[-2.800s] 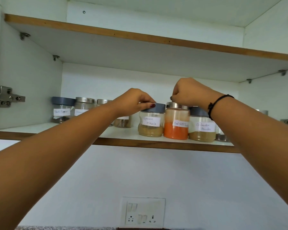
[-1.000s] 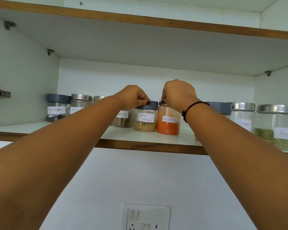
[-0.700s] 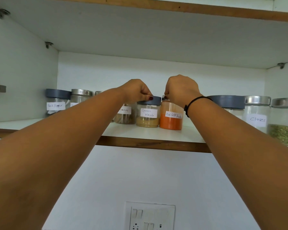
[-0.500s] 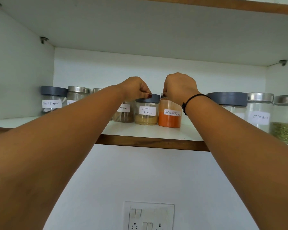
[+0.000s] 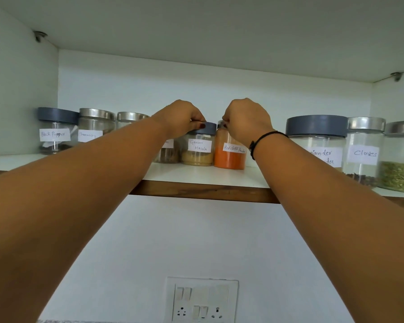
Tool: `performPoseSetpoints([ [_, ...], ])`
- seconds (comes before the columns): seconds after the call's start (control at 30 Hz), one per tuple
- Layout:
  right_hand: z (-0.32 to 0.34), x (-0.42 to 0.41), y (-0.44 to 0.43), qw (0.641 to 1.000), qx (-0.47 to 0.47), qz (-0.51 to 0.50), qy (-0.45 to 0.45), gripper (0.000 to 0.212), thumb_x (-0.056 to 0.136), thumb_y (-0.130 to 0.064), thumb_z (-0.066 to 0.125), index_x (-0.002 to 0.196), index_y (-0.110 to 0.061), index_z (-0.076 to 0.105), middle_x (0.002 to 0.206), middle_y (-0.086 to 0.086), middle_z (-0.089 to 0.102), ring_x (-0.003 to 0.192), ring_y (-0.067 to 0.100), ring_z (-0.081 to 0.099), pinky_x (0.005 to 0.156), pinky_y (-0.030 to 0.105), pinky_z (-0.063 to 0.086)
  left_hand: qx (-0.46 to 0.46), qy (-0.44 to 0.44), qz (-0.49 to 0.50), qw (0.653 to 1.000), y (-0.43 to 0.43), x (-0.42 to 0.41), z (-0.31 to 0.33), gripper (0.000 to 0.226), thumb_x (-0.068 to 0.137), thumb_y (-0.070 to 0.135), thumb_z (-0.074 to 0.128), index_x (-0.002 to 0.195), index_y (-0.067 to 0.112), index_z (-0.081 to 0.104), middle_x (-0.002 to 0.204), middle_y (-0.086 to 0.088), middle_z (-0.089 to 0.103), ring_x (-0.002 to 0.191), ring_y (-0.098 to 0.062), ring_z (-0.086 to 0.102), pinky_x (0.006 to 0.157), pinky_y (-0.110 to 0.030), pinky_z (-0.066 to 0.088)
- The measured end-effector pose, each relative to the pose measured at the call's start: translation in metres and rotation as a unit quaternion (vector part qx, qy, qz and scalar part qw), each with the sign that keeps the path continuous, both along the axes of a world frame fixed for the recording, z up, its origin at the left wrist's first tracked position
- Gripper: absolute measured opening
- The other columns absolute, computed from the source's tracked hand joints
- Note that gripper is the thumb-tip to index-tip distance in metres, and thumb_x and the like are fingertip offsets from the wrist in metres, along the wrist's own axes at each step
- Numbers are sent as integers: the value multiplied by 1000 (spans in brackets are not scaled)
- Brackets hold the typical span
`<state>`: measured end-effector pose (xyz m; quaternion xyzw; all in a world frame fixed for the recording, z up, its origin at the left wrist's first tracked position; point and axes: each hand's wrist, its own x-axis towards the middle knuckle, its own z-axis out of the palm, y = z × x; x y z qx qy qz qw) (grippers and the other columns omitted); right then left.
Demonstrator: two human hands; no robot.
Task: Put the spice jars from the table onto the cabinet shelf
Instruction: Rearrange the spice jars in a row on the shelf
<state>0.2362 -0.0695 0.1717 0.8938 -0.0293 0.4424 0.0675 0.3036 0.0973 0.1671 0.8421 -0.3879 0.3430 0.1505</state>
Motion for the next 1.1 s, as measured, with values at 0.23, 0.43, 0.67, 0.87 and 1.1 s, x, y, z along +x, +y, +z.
performPoseSetpoints([
  [0.23,-6,2,2,999,11,1,48,14,93,-9,55,80,-5,61,75,5,55,80,29,56,62,28,39,11,-17,22,1000,1,-5,-2,31,102,24,54,127,13,67,127,-9,68,111,-26,61,96,-37,47],
  [0.43,-8,3,2,997,26,17,68,15,93,-10,52,94,-2,65,84,8,55,77,22,50,67,29,38,34,-33,45,998,3,-7,-1,34,104,27,49,132,16,64,133,-8,65,117,-27,59,100,-39,46],
  [0.67,-15,-19,11,1000,-12,8,17,36,94,-14,48,128,-5,51,126,13,55,115,29,53,80,37,45,36,-121,65,990,-3,-11,0,43,106,22,40,149,20,45,150,-6,50,136,-29,47,110,-45,41],
  [0.87,-20,-63,10,995,-48,-51,67,44,100,-18,43,140,1,41,148,17,39,144,28,27,116,33,25,-51,24,-10,998,-20,-34,-2,72,91,-17,45,154,15,33,161,-8,31,149,-26,30,123,-40,25],
  [1.1,1,-131,-22,996,-35,80,-20,33,92,-9,44,118,-9,64,112,12,66,104,29,62,78,32,49,-91,65,-154,982,-68,-111,-1,27,101,9,49,125,9,62,123,-5,65,118,-22,57,98,-25,44],
])
